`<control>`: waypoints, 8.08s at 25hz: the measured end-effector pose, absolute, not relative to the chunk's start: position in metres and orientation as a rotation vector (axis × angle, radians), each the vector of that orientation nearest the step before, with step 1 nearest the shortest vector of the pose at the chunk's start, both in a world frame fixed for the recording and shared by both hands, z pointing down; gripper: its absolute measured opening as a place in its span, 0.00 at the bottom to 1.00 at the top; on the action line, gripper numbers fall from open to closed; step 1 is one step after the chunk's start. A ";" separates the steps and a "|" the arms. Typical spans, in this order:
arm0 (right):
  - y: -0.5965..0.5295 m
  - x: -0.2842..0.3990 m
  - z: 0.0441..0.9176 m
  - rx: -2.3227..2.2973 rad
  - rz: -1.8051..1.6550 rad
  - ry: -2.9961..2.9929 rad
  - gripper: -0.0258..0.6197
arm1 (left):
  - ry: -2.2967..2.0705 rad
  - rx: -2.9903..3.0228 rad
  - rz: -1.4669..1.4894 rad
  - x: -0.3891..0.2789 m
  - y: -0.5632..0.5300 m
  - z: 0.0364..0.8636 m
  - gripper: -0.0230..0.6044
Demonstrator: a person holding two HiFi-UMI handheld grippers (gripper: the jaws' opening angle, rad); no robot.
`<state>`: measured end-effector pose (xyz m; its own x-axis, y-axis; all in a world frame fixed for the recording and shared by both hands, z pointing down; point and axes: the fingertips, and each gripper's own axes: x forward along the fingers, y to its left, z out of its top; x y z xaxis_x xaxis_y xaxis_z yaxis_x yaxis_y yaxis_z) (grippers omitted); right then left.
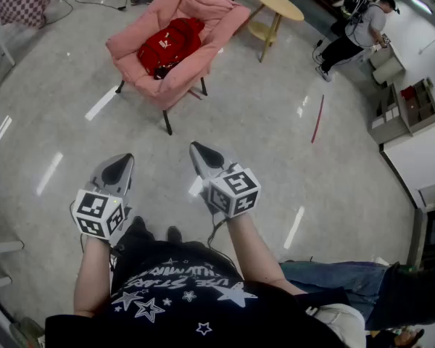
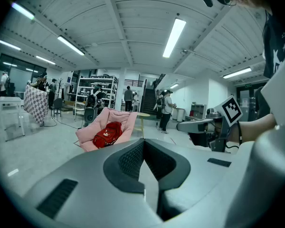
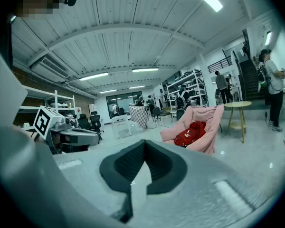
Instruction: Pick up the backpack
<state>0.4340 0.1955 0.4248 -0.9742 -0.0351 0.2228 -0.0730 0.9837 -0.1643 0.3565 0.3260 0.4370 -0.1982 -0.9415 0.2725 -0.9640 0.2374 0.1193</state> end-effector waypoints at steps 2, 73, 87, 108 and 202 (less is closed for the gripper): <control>0.198 0.438 0.419 0.083 0.243 -2.911 0.04 | -2.231 1.767 0.110 0.360 0.329 0.436 0.05; 0.016 0.068 0.477 0.244 0.502 -2.796 0.04 | -2.152 1.631 0.054 -0.009 0.199 0.466 0.05; -0.096 0.022 0.482 0.253 0.517 -2.777 0.04 | -2.164 1.640 0.084 -0.057 0.090 0.454 0.05; -0.165 -0.018 0.499 0.690 0.560 -2.673 0.04 | -1.869 1.925 0.123 -0.168 -0.016 0.472 0.05; -0.491 -0.193 0.766 1.053 0.608 -2.114 0.63 | -0.885 2.399 1.029 -0.371 -0.512 0.794 0.45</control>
